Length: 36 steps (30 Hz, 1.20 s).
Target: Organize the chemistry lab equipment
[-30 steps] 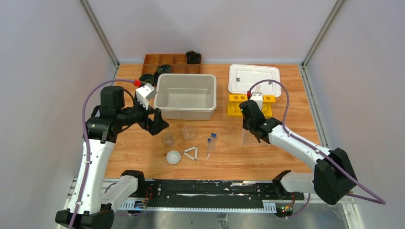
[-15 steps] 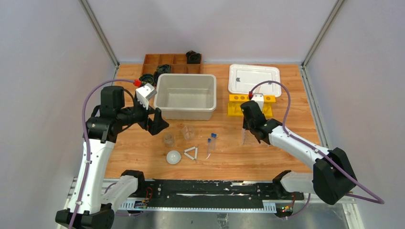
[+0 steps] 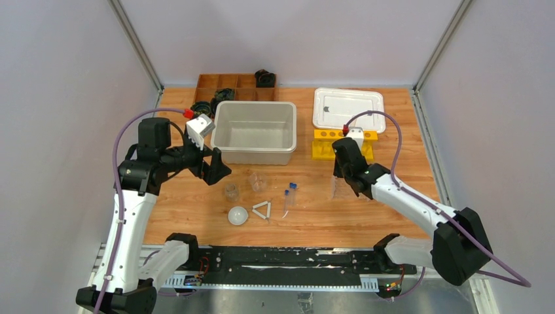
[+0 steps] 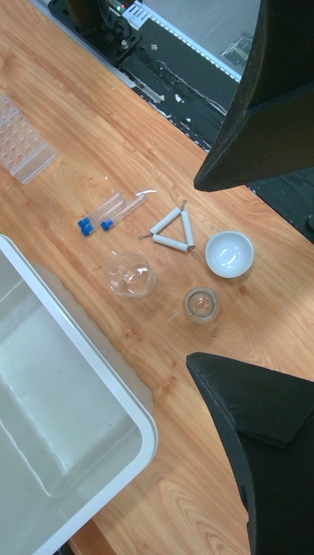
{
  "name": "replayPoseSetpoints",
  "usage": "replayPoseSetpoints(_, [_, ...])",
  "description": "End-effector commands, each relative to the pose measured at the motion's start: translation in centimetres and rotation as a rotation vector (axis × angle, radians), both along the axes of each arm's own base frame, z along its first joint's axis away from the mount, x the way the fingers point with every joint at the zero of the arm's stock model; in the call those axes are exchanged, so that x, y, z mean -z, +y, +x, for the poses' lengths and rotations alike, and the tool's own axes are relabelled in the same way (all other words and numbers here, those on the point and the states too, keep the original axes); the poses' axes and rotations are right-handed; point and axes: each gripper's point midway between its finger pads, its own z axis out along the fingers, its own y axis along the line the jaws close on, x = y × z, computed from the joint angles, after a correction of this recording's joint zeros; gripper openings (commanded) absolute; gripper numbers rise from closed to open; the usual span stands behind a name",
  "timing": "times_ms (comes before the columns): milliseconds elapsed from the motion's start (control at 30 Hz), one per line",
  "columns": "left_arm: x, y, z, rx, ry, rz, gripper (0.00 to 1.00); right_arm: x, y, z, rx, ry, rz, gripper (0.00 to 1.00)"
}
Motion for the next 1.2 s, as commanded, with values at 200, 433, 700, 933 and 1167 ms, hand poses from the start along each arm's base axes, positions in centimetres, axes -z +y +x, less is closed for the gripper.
replayPoseSetpoints(200, [-0.3,0.0,0.5,-0.003,-0.004,0.002,1.00,-1.3,-0.7,-0.5,0.003,-0.010,0.011,0.00])
replayPoseSetpoints(433, [-0.4,0.1,0.6,-0.008,-0.014,0.011,1.00,0.5,-0.8,-0.8,0.009,0.039,-0.007,0.00])
replayPoseSetpoints(700, [-0.3,0.2,0.7,-0.010,-0.012,0.015,1.00,2.2,-0.7,-1.0,0.007,0.082,-0.024,0.00])
replayPoseSetpoints(933, [-0.2,0.3,0.7,-0.011,-0.017,0.020,1.00,3.6,-0.5,-1.1,0.008,0.116,-0.030,0.00])
replayPoseSetpoints(1167, [-0.1,0.4,0.6,-0.014,-0.021,0.026,1.00,4.5,0.1,-0.7,0.015,0.132,-0.006,0.00])
